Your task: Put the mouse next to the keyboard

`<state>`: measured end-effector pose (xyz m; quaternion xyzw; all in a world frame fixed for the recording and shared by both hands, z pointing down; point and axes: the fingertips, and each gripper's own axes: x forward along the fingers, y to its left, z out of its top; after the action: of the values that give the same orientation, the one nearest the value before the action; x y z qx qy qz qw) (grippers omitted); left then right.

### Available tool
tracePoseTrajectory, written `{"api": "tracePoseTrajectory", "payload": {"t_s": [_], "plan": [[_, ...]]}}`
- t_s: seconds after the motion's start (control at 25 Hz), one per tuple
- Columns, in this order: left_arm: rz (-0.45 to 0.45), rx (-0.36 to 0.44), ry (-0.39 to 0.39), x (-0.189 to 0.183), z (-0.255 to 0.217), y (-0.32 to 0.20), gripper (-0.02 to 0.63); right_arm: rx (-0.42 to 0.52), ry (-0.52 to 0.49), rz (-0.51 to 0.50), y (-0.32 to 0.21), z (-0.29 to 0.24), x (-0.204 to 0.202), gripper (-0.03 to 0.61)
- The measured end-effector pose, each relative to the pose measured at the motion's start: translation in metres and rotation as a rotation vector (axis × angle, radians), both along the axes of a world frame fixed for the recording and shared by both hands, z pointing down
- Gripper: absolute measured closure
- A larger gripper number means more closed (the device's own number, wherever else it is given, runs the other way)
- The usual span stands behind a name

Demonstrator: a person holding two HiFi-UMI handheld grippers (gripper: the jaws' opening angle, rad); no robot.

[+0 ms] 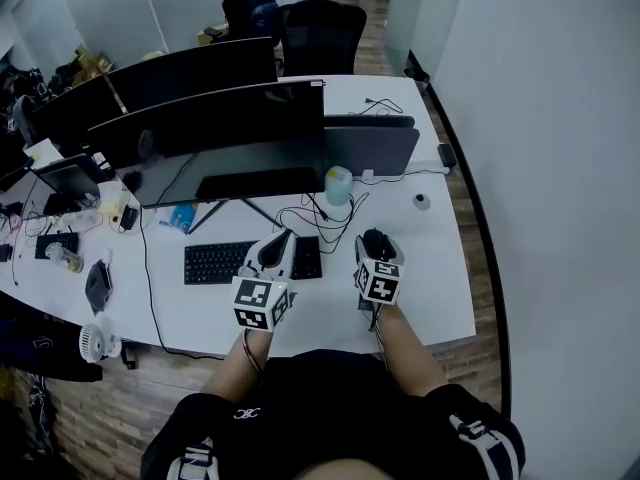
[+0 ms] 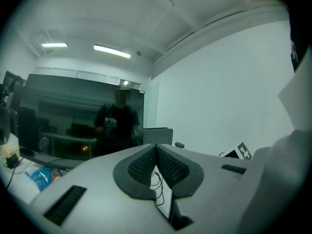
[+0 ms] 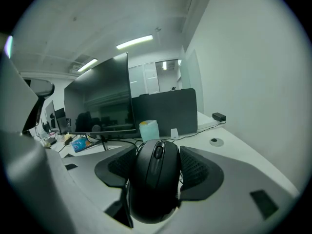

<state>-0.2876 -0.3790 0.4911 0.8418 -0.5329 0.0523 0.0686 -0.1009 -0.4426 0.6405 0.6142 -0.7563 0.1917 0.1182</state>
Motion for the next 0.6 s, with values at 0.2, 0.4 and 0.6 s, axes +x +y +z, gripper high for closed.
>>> {"api": "tracePoseTrajectory", "payload": {"t_s": [0.2, 0.4, 0.6], "plan": [[0.026, -0.027, 0.001, -0.006, 0.013, 0.001, 0.6, -0.048, 0.022, 0.015, 0.005, 0.024, -0.006, 0.279], [0.044, -0.036, -0.006, -0.014, 0.019, -0.001, 0.601, -0.099, 0.05, 0.02, 0.011, 0.049, -0.013, 0.279], [0.06, -0.044, -0.013, -0.018, 0.023, -0.003, 0.601, -0.139, 0.067, 0.033, 0.014, 0.069, -0.015, 0.279]]}}
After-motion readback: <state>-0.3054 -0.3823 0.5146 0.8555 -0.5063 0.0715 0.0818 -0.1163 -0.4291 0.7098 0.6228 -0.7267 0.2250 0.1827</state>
